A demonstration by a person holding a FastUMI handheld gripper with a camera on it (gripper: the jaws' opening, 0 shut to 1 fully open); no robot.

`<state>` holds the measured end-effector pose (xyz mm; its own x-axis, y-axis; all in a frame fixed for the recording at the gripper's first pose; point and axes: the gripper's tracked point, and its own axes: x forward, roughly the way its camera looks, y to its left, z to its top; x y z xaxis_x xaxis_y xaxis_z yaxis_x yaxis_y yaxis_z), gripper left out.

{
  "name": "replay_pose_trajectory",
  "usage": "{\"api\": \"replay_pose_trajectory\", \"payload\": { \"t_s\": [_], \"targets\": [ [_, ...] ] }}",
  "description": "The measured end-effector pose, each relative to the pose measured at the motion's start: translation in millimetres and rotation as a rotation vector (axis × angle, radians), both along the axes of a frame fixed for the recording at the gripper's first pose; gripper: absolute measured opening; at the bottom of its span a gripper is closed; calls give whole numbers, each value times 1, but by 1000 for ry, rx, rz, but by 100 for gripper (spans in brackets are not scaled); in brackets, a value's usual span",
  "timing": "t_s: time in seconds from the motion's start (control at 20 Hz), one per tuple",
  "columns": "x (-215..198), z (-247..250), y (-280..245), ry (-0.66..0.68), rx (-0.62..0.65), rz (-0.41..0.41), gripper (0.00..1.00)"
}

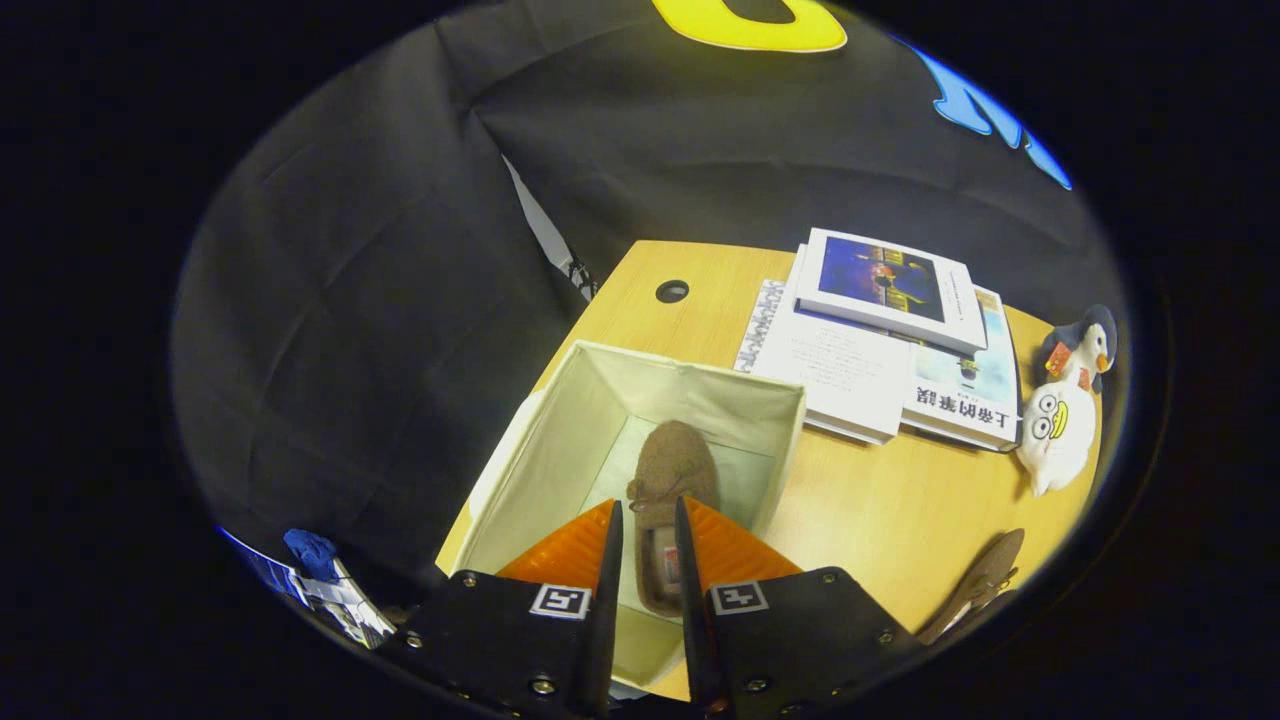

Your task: Open the storage box then place both shoes into the box .Put the left shoe in first, then the right shoe, with the right side of both shoes facing outward in a uniform manner.

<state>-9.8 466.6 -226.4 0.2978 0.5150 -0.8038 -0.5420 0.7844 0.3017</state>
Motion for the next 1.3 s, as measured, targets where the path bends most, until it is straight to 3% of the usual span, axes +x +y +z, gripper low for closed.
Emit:
{"api": "replay_pose_trajectory", "payload": {
  "t_s": [0.3,0.6,0.7,0.9,1.05,1.3],
  "targets": [
    [7,20,-65,-20,19,-45,29],
    [13,8,-159,-43,-24,-99,30],
    [12,-10,-185,-19,-34,-132,65],
    [10,-20,-236,10,-38,-201,67],
    [8,-25,-272,6,-53,-230,98],
    [2,-49,-322,31,-64,-299,98]
  ]
}}
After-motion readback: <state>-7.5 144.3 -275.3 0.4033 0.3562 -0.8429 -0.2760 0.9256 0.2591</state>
